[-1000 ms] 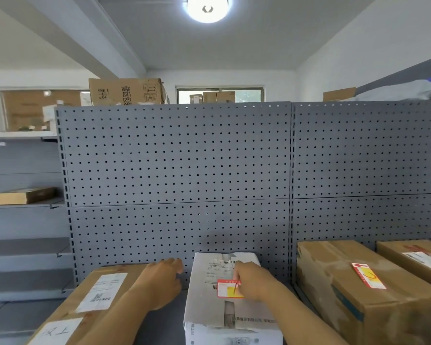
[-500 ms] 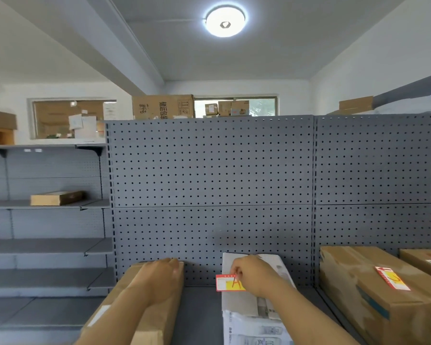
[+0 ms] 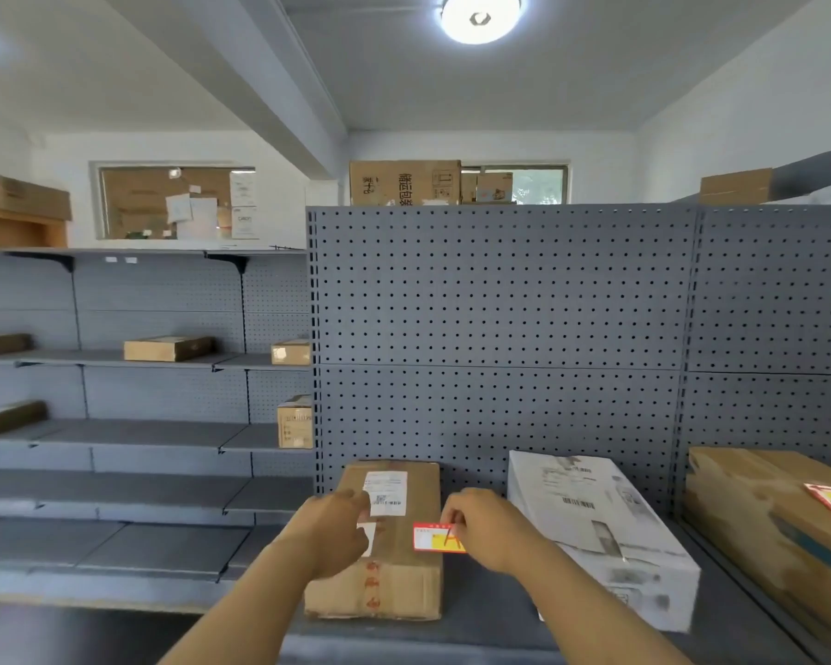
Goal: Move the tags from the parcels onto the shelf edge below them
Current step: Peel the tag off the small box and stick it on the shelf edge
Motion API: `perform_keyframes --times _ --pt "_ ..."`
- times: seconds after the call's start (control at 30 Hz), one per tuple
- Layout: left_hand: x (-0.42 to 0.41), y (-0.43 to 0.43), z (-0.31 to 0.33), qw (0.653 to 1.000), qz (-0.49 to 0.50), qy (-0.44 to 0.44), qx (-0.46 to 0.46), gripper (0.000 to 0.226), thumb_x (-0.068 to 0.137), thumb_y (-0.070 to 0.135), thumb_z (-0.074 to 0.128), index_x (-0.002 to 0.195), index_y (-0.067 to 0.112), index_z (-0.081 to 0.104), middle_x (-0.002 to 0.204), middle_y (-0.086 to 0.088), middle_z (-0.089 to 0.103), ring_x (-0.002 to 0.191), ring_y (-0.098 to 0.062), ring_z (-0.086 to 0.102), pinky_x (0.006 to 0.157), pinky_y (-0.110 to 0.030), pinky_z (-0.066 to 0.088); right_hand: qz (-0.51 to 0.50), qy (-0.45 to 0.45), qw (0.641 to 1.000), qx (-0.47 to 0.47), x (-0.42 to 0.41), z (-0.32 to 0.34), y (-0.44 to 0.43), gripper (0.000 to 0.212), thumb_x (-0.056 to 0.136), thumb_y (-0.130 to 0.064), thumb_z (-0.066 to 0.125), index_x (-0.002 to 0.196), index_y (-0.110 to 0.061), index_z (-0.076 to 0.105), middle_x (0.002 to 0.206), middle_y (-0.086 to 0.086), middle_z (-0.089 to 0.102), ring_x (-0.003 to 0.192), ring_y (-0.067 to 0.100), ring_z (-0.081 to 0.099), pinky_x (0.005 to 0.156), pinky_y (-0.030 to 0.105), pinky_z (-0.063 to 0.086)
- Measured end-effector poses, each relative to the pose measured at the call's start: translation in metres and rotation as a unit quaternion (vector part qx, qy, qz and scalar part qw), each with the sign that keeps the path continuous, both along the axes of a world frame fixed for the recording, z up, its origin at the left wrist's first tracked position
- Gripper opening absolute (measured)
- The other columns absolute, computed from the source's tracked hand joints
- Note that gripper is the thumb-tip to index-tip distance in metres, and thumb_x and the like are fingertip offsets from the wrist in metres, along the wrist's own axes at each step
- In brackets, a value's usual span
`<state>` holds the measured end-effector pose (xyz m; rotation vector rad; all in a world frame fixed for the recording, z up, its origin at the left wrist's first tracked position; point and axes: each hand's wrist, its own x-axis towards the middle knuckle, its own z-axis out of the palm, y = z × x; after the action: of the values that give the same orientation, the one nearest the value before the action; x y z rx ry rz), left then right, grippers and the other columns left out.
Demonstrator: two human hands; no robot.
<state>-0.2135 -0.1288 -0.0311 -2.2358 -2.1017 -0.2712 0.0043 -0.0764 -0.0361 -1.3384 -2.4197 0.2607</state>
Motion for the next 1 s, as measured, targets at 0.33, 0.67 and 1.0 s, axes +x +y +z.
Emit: perform_keyframes --times 0.33,0.67,1.0 --pt "-0.019 -0.029 -0.048 0.995 -0.014 -0.019 -0.098 0.046 0.091 0.010 0.045 0.134 0.027 0.051 0.135 0.002 0.056 0.117 -0.019 0.058 0.098 -0.033 0.050 0.020 -0.013 0.998 -0.064 -0.031 -0.034 -0.025 0.025 0.091 -0.005 0.050 0.102 -0.019 0.066 0.110 0.004 0.066 0.095 0.021 0.063 0.082 0.032 0.053" --pt "-0.018 -0.037 -0.088 0.985 0.017 -0.071 -0.156 0.044 0.090 0.009 0.045 0.129 0.023 0.057 0.133 0.000 0.059 0.117 -0.023 0.059 0.099 -0.035 0.050 0.027 -0.048 0.997 -0.049 -0.050 -0.070 -0.032 0.027 0.090 -0.006 0.044 0.101 -0.021 0.064 0.106 0.003 0.068 0.093 0.022 0.063 0.078 0.030 0.050" --pt "-0.014 -0.033 -0.095 0.987 0.000 -0.003 -0.161 0.042 0.095 0.009 0.046 0.136 0.016 0.050 0.140 -0.005 0.048 0.122 -0.024 0.052 0.101 -0.034 0.046 0.019 -0.069 0.997 -0.007 -0.061 -0.083 -0.027 0.024 0.090 -0.007 0.044 0.101 -0.021 0.060 0.103 0.002 0.067 0.089 0.023 0.062 0.077 0.035 0.053"
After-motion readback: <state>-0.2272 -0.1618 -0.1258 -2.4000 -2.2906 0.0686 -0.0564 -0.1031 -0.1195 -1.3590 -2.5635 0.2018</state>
